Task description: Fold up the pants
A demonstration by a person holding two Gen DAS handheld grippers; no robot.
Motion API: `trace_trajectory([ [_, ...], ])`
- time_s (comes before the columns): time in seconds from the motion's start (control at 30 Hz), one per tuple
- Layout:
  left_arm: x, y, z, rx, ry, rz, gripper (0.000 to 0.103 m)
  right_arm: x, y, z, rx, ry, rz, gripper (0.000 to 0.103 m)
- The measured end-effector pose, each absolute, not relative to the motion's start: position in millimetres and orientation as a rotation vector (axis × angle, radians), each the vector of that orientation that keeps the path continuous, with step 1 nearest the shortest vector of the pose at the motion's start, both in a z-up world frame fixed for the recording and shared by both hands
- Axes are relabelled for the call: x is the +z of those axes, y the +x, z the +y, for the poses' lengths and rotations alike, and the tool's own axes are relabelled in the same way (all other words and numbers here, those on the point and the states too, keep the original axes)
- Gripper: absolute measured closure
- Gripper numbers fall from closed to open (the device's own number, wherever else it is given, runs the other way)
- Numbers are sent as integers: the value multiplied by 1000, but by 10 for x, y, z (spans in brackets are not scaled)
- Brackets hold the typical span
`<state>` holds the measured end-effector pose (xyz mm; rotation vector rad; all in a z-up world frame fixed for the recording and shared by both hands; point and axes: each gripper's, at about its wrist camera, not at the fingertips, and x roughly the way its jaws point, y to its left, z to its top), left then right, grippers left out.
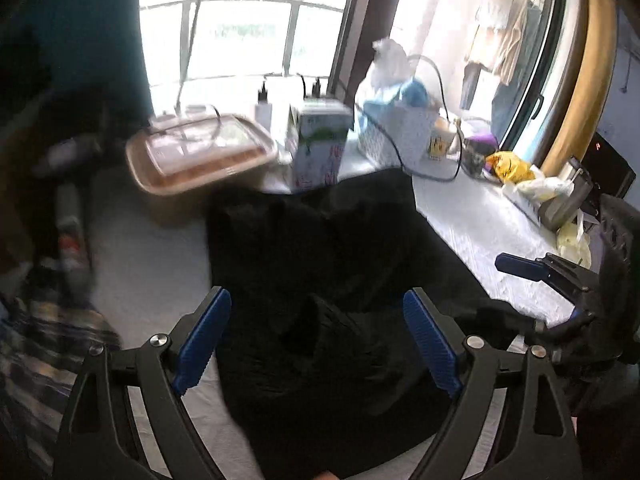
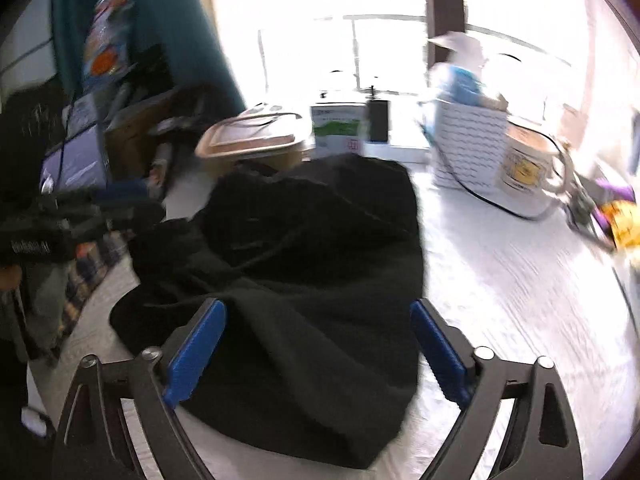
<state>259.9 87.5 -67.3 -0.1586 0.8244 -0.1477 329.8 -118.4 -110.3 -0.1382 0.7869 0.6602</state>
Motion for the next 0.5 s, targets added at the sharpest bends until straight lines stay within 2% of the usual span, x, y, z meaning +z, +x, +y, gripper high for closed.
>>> trace_trajectory([
  [0.07, -781, 2619, 817, -161, -140, 859, 49, -1153, 3323, -1245, 663, -116, 796, 45],
  [0.1, -844, 2610, 789, -157, -125, 880, 54, -1194, 3325, -1255, 678, -110, 808, 53],
  [0.17, -891, 2534, 795, -142, -116, 882, 68, -1266, 3293, -1225, 716, -119, 833, 61],
  [0.27, -929, 2385, 852, -128, -138, 889, 77, -1380, 3183, -1119, 773, -184, 871, 62],
  [0.5, -1040, 2042, 889, -91, -124, 923, 78, -1499, 3003, -1104, 802, -254, 904, 61],
])
